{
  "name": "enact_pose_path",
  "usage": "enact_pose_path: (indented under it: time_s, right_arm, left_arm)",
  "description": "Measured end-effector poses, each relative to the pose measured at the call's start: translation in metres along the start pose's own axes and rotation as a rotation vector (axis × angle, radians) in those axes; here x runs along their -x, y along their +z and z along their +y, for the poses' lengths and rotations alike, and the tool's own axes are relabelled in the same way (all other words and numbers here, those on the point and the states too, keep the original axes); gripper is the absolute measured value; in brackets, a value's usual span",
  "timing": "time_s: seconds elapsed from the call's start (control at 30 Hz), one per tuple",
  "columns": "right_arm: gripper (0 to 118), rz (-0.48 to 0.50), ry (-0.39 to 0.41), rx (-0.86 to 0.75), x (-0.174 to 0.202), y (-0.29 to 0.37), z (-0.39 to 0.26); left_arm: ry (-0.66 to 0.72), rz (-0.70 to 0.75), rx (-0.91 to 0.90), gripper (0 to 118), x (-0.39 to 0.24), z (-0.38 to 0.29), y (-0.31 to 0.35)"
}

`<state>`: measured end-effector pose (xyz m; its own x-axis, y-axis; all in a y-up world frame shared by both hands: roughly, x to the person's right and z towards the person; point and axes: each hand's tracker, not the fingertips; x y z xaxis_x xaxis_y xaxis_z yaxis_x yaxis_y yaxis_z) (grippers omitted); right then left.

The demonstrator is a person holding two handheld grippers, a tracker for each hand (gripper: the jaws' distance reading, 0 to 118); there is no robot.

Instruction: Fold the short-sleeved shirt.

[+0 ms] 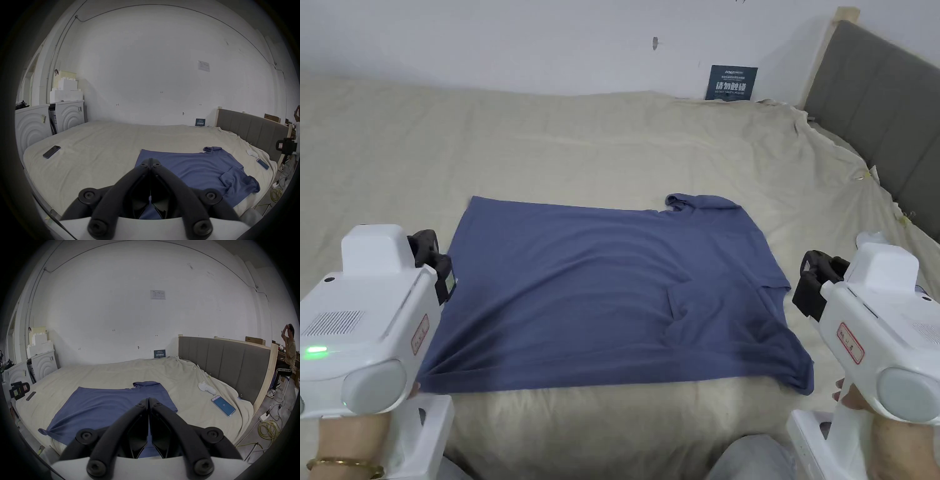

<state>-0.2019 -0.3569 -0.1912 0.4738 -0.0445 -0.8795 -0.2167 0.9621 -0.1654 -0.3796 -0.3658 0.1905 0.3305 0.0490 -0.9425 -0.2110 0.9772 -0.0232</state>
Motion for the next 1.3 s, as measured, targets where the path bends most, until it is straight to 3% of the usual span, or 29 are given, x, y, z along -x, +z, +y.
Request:
enact_pose_path:
  time_s: [0.63,0.83,0.87,0.9,0.93,0.97,1.0,1.07,1.3]
  right_arm:
    - [0,0.013,-0.019,-0.001,-0.002,-0.004,0.001]
    - [2,-0.013,-0.016,0.141,-0.017,-0.028,0.009]
    - [10,-0.023,-0.017,0.156,-0.021,-0.034,0.01]
    - [26,-0.019,-0.014,0.194,-0.024,-0.039,0.01]
    - [47,-0.023,-0.001,0.24,-0.028,-0.045,0.01]
    - [75,-0.014,-0.003,0.278,-0.033,-0.053,0.008]
    - [90,-0.008,0.001,0.324,-0.037,-0.061,0.005]
    - [98,-0.011,0.0,0.408,-0.04,-0.067,0.0]
    - [100,-0.051,-0.019,0.694,-0.066,-0.091,-0.047]
  left_arm:
    - [-0.015,0.012,-0.018,0,-0.005,0.01,0.009]
    - [-0.023,0.008,-0.017,0,-0.007,0.008,0.006]
    - [-0.028,0.007,-0.018,0,-0.008,0.008,0.006]
    - [-0.031,0.007,-0.018,0,-0.008,0.008,0.006]
    - [-0.033,0.007,-0.018,0,-0.009,0.008,0.006]
    - [-0.034,0.007,-0.019,0,-0.009,0.007,0.005]
    - [-0.034,0.006,-0.018,0,-0.009,0.007,0.004]
    - [-0.031,0.005,-0.015,0,-0.01,0.007,0.003]
    - [-0.039,-0.001,0.001,0,-0.012,0.002,-0.003]
